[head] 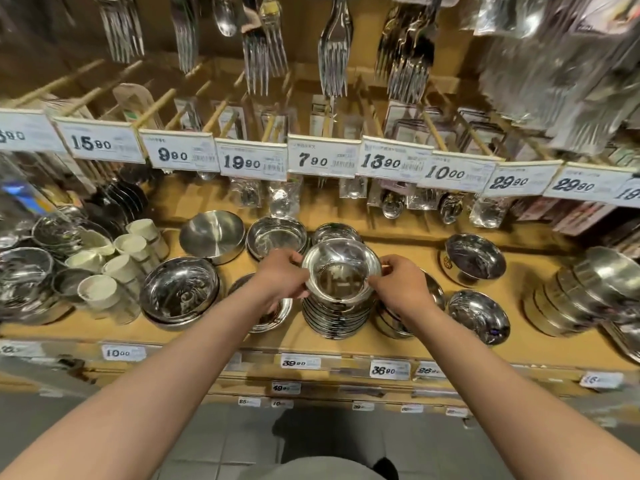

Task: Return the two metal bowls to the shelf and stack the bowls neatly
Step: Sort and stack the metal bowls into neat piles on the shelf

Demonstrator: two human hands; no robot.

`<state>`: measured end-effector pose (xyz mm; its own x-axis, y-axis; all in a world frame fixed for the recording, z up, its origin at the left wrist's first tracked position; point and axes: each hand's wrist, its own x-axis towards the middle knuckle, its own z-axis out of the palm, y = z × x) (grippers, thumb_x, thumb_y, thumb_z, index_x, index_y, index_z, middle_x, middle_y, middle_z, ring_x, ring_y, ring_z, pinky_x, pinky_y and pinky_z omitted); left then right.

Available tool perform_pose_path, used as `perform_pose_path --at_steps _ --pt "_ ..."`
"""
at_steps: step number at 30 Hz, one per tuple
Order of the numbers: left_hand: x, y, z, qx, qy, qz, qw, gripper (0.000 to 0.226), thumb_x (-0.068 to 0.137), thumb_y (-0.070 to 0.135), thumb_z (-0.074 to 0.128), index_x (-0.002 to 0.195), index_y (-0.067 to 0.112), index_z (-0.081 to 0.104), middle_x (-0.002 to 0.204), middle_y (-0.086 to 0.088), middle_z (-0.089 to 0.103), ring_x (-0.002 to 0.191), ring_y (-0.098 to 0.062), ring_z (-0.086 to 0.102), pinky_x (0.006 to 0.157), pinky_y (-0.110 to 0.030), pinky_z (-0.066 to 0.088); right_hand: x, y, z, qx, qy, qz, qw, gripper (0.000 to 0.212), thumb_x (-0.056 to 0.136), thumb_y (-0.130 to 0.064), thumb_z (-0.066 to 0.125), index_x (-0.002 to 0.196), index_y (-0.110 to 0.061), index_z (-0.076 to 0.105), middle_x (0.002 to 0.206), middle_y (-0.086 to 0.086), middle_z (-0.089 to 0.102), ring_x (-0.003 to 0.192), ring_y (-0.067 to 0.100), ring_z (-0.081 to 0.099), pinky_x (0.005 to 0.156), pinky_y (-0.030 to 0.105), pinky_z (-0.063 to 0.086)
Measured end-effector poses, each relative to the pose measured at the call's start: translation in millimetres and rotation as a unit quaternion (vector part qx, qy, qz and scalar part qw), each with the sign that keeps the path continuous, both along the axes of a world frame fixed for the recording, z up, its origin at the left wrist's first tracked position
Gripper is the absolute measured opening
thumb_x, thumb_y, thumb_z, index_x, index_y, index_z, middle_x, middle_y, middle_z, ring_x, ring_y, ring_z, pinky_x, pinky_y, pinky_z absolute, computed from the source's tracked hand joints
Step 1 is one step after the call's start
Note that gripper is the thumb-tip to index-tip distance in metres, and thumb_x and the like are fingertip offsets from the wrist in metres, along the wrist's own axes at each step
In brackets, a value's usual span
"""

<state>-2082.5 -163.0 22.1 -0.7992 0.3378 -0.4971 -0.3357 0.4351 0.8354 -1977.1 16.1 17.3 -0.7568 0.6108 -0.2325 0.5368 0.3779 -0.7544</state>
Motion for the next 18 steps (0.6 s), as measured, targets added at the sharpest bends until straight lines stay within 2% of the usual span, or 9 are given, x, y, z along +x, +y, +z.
perform_pose_path --at_steps 2,4,7,11,14,16,18 --pt "2 3 -9 -0.008 0.007 0.009 1.000 0.024 0.090 -0.007 0.063 0.105 0.009 0.055 0.107 -0.019 0.063 0.076 -0.023 0.069 0.061 -0.030 0.063 1 -2 -2 0.054 -0.016 0.030 0.998 0.026 0.086 -0.012 0.067 0.112 -0.015 0.071 0.092 -0.002 0.070 0.082 0.016 0.062 0.072 0.028 0.047" --pt "4 3 -15 -0.014 0.013 0.015 1.000 0.028 0.089 -0.008 0.064 0.109 0.009 0.055 0.114 -0.019 0.061 0.087 -0.028 0.069 0.068 -0.035 0.064 1 -4 -5 0.087 -0.024 0.042 0.995 0.020 0.085 -0.010 0.066 0.103 -0.015 0.074 0.085 0.000 0.070 0.073 0.013 0.057 0.065 0.027 0.042" --pt "6 0 -23 -0.011 0.017 0.024 0.999 0.031 0.087 -0.008 0.065 0.113 0.006 0.058 0.120 -0.020 0.060 0.094 -0.031 0.068 0.071 -0.038 0.064 1 -6 -7 0.129 -0.047 0.049 0.989 0.014 0.084 -0.008 0.066 0.095 -0.012 0.074 0.075 -0.002 0.062 0.075 0.020 0.056 0.066 0.028 0.044" --pt "8 0 -27 -0.007 0.011 0.031 0.999 0.031 0.087 -0.006 0.068 0.114 0.005 0.059 0.118 -0.020 0.063 0.090 -0.031 0.071 0.069 -0.035 0.064 0 -7 -9 0.136 -0.050 0.046 0.988 0.012 0.084 -0.007 0.064 0.092 -0.009 0.074 0.080 0.003 0.068 0.081 0.025 0.063 0.067 0.032 0.048" --pt "10 2 -27 -0.005 0.018 0.037 0.999 0.024 0.087 -0.006 0.067 0.099 0.013 0.059 0.110 -0.015 0.065 0.082 -0.025 0.070 0.056 -0.025 0.060 -1 -7 -9 0.152 -0.048 0.060 0.985 0.014 0.087 -0.007 0.063 0.097 -0.006 0.072 0.090 0.010 0.073 0.082 0.027 0.063 0.068 0.033 0.049" --pt "11 3 -29 -0.006 0.014 0.042 0.999 0.027 0.087 -0.007 0.066 0.094 0.017 0.056 0.109 -0.014 0.064 0.083 -0.023 0.068 0.054 -0.023 0.059 -1 -8 -10 0.162 -0.050 0.069 0.983 0.016 0.087 -0.006 0.062 0.100 -0.006 0.071 0.091 0.011 0.073 0.080 0.027 0.060 0.062 0.031 0.045" --pt "12 5 -32 -0.012 0.008 0.038 0.999 0.029 0.088 -0.007 0.067 0.104 0.015 0.058 0.114 -0.014 0.064 0.088 -0.023 0.069 0.059 -0.025 0.061 0 -9 -11 0.170 -0.049 0.075 0.981 0.015 0.087 -0.005 0.060 0.098 -0.006 0.070 0.088 0.012 0.071 0.075 0.027 0.057 0.054 0.029 0.036"
